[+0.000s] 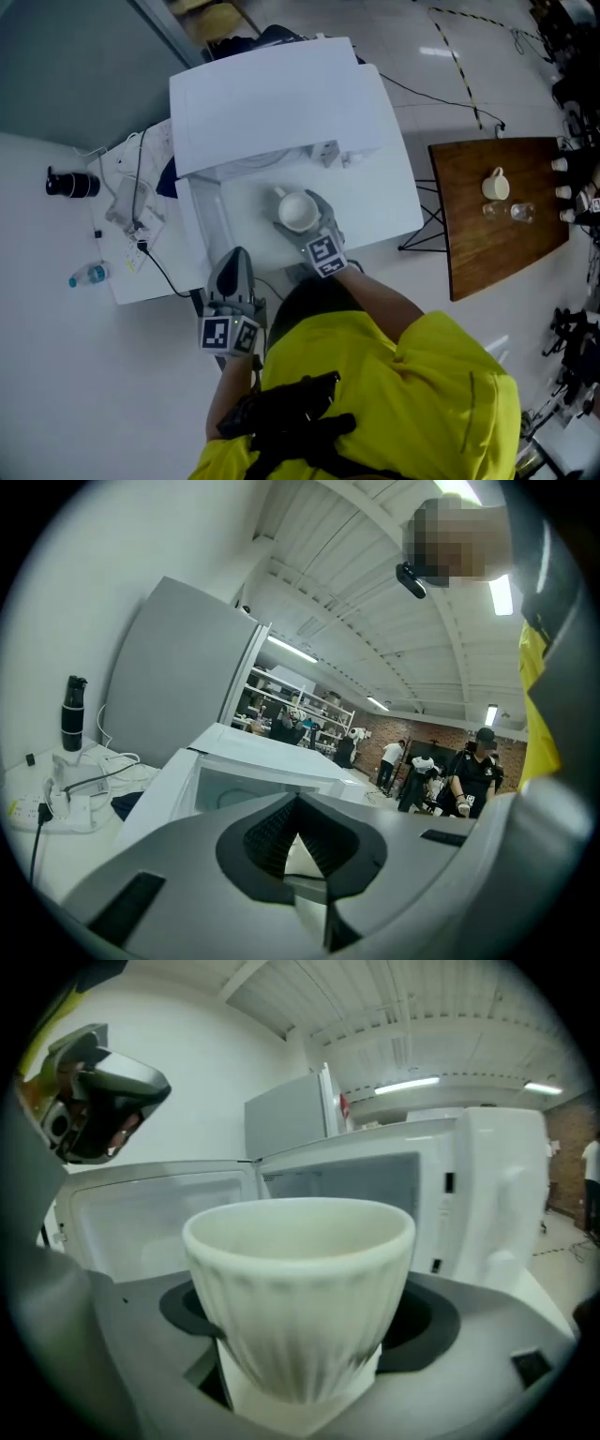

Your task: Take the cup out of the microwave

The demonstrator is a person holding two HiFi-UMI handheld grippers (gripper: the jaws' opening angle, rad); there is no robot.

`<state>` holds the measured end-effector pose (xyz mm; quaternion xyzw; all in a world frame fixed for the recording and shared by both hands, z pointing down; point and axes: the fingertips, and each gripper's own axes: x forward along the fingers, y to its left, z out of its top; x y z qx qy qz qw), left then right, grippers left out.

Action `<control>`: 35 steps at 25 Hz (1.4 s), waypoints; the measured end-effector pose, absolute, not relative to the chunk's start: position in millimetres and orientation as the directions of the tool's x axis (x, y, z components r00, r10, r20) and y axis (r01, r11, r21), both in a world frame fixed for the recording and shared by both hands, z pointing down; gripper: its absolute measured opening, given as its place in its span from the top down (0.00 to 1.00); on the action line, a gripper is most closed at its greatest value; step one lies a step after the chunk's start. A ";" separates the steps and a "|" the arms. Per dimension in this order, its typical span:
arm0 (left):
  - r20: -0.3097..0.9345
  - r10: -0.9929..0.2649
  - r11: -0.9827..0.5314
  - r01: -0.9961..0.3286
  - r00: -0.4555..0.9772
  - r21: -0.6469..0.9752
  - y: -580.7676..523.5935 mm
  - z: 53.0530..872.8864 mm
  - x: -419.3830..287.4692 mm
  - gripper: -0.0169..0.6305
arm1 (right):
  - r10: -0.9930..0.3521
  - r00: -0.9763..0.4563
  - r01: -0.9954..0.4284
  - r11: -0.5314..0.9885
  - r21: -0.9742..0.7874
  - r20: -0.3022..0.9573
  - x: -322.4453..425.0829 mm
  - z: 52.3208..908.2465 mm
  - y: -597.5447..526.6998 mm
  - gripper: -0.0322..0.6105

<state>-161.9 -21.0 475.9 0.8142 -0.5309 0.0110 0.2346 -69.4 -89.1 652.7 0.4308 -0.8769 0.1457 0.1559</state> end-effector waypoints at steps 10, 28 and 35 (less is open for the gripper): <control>0.310 -0.782 -0.418 -0.825 0.540 0.381 -29.8 499.0 -98.8 0.98 | -0.828 -0.280 -0.953 0.302 -0.034 0.485 148.9 701.6 -88.3 0.21; 0.371 -0.757 -0.410 -0.834 0.537 0.370 -18.5 512.9 -95.0 0.98 | -0.839 -0.159 -0.981 0.194 0.014 0.521 224.6 750.8 -151.8 0.20; 0.376 -0.760 -0.398 -0.837 0.530 0.376 -18.6 516.9 -95.2 0.98 | -0.826 -0.160 -0.981 0.193 0.004 0.541 228.1 761.0 -146.1 0.18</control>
